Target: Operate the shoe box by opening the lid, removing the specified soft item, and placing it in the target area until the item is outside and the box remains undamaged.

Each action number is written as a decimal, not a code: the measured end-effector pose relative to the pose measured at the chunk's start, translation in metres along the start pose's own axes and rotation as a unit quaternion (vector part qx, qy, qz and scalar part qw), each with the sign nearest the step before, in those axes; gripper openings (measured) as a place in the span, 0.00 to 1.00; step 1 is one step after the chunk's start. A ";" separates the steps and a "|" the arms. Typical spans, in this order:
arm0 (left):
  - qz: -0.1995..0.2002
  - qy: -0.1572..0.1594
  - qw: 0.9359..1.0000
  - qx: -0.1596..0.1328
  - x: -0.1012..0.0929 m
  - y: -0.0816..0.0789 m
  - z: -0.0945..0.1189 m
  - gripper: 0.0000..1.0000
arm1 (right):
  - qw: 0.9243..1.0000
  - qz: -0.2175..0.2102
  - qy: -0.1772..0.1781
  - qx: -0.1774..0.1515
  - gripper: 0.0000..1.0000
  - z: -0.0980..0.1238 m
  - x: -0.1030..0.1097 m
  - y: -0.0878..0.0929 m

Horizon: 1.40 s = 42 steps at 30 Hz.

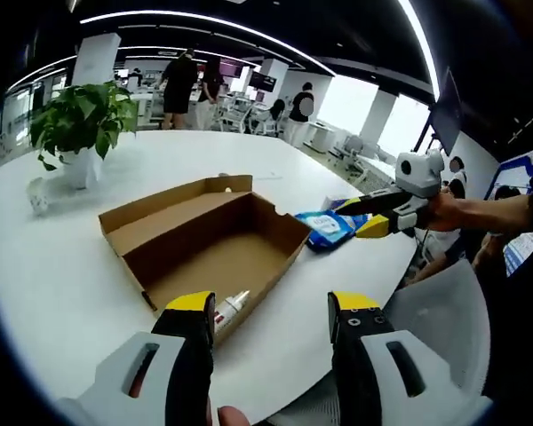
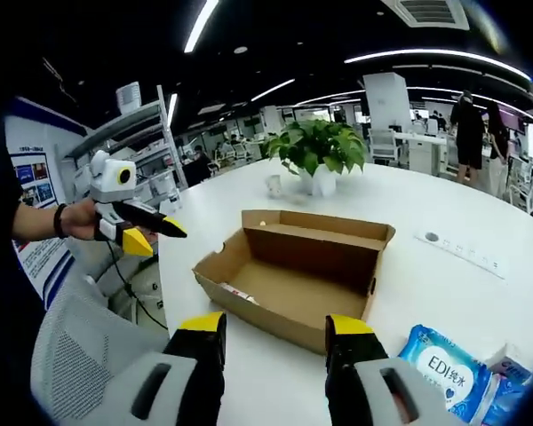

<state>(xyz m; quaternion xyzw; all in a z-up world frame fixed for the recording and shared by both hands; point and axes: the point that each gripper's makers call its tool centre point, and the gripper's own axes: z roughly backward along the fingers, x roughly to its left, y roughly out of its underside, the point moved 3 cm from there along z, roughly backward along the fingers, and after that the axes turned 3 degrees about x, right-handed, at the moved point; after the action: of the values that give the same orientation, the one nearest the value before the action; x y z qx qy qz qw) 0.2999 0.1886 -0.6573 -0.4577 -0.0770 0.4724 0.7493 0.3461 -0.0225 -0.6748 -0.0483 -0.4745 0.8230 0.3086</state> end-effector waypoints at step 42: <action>-0.106 0.022 0.979 0.174 0.055 0.008 -0.098 0.49 | 0.990 -0.060 0.120 -0.035 0.43 0.059 0.013 0.062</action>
<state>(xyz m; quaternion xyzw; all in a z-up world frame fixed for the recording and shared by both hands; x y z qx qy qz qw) 0.3779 0.1726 -0.7366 -0.3197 -0.0253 0.3865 0.8647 0.2847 -0.0820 -0.6895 -0.1285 -0.4652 0.7737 0.4104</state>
